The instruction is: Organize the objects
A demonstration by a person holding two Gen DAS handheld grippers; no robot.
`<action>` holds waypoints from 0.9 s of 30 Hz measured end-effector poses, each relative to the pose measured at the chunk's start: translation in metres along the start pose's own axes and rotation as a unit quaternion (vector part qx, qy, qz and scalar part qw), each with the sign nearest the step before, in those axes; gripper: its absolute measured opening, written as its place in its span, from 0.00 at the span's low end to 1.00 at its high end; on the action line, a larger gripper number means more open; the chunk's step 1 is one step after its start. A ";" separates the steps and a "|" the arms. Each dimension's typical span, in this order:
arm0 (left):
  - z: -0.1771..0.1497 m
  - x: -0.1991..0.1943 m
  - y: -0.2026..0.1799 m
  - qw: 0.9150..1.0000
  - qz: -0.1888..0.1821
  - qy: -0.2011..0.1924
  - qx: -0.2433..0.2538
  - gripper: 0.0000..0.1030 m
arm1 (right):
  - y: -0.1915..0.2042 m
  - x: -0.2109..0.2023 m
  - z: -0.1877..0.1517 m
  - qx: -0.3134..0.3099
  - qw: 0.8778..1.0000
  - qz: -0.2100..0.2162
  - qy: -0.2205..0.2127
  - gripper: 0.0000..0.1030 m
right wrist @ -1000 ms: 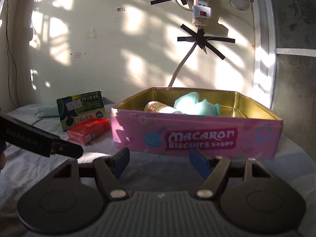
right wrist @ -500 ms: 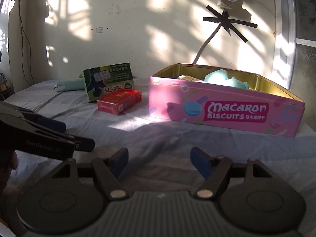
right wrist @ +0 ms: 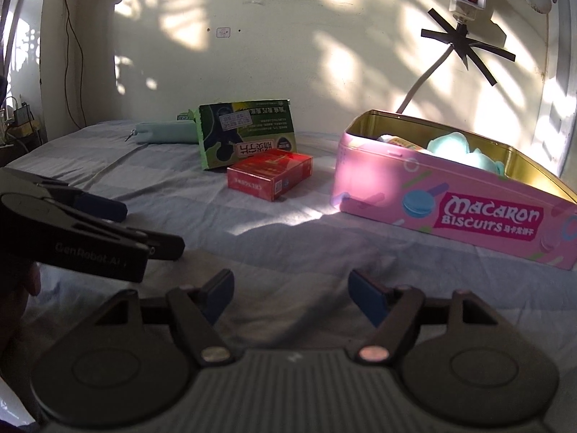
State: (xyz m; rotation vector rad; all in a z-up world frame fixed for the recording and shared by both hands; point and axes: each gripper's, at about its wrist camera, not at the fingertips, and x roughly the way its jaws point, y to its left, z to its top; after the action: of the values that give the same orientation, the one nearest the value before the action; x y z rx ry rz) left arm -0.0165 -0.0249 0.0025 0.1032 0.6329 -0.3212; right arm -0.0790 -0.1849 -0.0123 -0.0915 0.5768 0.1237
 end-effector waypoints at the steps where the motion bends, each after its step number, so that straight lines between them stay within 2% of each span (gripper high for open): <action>1: 0.000 -0.001 0.004 1.000 0.004 -0.001 -0.004 0.82 | 0.002 0.002 0.003 0.000 1.000 0.003 -0.001 0.72; 7: 0.002 -0.002 0.042 0.998 0.024 -0.013 -0.049 0.82 | 0.013 0.026 0.027 0.014 0.999 0.032 0.010 0.72; 11: 0.002 -0.003 0.067 0.995 0.057 -0.027 -0.074 0.82 | 0.028 0.049 0.046 0.002 0.999 0.039 0.011 0.72; 14: 0.000 -0.004 0.089 0.991 0.026 -0.034 -0.127 0.83 | 0.039 0.069 0.058 -0.015 1.000 0.022 0.016 0.72; 16: -0.001 -0.006 0.095 0.988 0.006 -0.042 -0.148 0.86 | 0.043 0.083 0.065 -0.018 1.000 0.007 0.023 0.77; 19: -0.001 -0.006 0.093 0.987 -0.001 -0.044 -0.152 0.87 | 0.044 0.101 0.073 -0.016 0.999 -0.008 0.031 0.83; 27: -0.002 -0.005 0.098 0.987 -0.016 -0.047 -0.156 0.89 | 0.038 0.133 0.087 0.018 0.998 -0.017 0.052 0.83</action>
State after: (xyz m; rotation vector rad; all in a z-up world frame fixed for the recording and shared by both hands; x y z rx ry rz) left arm 0.0108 0.0692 0.0034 -0.2208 0.5850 -0.2540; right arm 0.0732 -0.1250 -0.0146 -0.0732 0.6802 0.0747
